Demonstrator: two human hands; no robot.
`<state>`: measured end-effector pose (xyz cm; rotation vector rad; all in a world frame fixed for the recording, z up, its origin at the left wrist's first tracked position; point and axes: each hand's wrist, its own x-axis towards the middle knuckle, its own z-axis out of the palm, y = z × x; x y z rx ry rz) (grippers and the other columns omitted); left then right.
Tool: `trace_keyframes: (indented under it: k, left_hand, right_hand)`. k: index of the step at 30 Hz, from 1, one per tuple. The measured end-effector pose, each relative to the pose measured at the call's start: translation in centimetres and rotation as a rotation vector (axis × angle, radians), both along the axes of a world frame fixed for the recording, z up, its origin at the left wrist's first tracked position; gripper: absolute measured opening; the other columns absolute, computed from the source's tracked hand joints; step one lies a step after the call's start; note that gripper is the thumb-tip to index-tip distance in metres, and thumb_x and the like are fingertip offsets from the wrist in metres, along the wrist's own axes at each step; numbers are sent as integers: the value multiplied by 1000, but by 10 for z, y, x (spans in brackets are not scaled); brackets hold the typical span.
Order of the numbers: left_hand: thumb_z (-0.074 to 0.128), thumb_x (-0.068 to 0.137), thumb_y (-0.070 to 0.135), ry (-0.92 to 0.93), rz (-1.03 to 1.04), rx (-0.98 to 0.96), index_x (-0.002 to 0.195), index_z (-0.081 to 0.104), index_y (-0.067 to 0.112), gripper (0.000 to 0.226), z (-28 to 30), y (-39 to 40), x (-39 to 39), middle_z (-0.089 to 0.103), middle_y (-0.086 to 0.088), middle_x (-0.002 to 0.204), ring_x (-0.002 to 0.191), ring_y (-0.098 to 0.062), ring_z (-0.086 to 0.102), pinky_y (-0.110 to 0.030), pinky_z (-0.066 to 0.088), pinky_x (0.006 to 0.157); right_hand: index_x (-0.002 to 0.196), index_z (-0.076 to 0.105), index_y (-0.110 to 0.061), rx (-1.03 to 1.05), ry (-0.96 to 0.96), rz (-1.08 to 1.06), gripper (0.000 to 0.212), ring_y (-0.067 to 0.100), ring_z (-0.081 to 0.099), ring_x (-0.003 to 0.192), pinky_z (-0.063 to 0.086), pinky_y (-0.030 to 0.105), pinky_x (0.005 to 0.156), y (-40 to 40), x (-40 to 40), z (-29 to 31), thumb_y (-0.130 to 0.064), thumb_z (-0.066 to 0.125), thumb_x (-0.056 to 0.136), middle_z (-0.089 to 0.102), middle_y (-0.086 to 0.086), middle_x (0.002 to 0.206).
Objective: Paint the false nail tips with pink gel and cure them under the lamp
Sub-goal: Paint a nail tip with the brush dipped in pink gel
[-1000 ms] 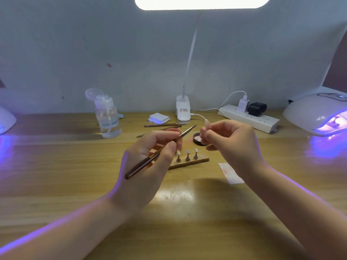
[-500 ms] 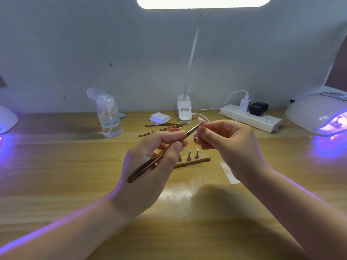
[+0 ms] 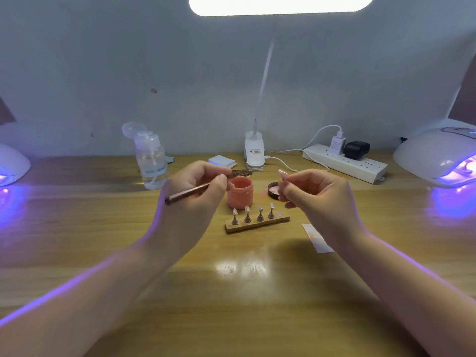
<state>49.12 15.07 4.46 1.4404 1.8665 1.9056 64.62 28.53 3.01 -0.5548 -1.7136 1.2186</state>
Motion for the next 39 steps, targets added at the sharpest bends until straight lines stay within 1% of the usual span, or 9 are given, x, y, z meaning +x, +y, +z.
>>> trace_keyframes:
  k: [3, 7, 10, 15, 19, 22, 26, 31, 39]
  left_hand:
    - [61, 80, 21, 23, 46, -190, 76, 71, 21, 11, 16, 16, -17, 71, 8, 65, 66, -8, 60, -34, 48, 67]
    - [59, 84, 14, 118, 83, -344, 70, 72, 12, 19, 36, 42, -28, 67, 5, 56, 63, -8, 61, -31, 50, 64]
    - [58, 83, 14, 121, 91, -481, 72, 73, 8, 20, 47, 62, -35, 69, 1, 59, 76, -20, 67, -41, 57, 80]
    - [59, 81, 18, 110, 118, -664, 85, 71, 5, 18, 48, 83, -38, 70, -3, 66, 83, -22, 67, -41, 56, 83]
    - [58, 84, 17, 105, 87, -788, 81, 64, 8, 11, 40, 91, -33, 63, -1, 67, 68, -14, 55, -26, 43, 56]
    - [58, 85, 16, 56, 99, -769, 81, 64, 9, 10, 38, 92, -35, 60, 0, 66, 61, -10, 50, -23, 35, 50]
    - [58, 83, 16, -162, 156, -673, 91, 71, 8, 18, 45, 83, -52, 64, 4, 54, 48, -6, 45, -18, 30, 41]
    - [49, 82, 14, -439, 65, -606, 82, 71, 7, 23, 37, 65, -71, 60, 5, 48, 46, -7, 39, -19, 28, 44]
    - [47, 82, 13, -570, 98, -491, 77, 70, 7, 24, 29, 46, -81, 57, 4, 47, 47, -8, 37, -19, 29, 46]
  right_hand:
    - [82, 73, -15, 36, -98, -128, 4, 24, 68, 71, 60, 37, 65, 11, 4, -12, -12, 71, 83, 72, 4, 70]
    - [80, 73, -22, 54, -175, -173, 5, 22, 68, 73, 57, 47, 72, 18, 5, -21, -17, 71, 82, 71, 1, 71]
    - [78, 73, -22, 55, -202, -187, 5, 22, 67, 74, 55, 48, 75, 18, 0, -26, -19, 72, 82, 71, 0, 71]
    - [75, 72, -23, 100, -221, -204, 9, 3, 58, 62, 49, 26, 66, 15, -4, -32, -17, 72, 81, 66, -9, 64]
    - [75, 72, -23, 113, -233, -204, 9, -2, 55, 58, 42, 15, 60, 14, -4, -33, -17, 72, 81, 64, -12, 61]
    - [75, 72, -22, 126, -242, -206, 8, -1, 55, 60, 44, 19, 61, 14, -4, -32, -17, 72, 81, 66, -7, 64]
    - [77, 73, -22, 133, -247, -212, 7, -1, 57, 61, 46, 22, 63, 15, -4, -31, -17, 71, 82, 67, -6, 66]
    - [76, 73, -23, 133, -257, -228, 7, 2, 60, 65, 49, 23, 65, 14, -4, -33, -18, 72, 81, 68, -7, 68]
    - [76, 73, -24, 120, -232, -226, 8, 4, 62, 66, 52, 27, 67, 12, -4, -31, -17, 72, 81, 69, -7, 68]
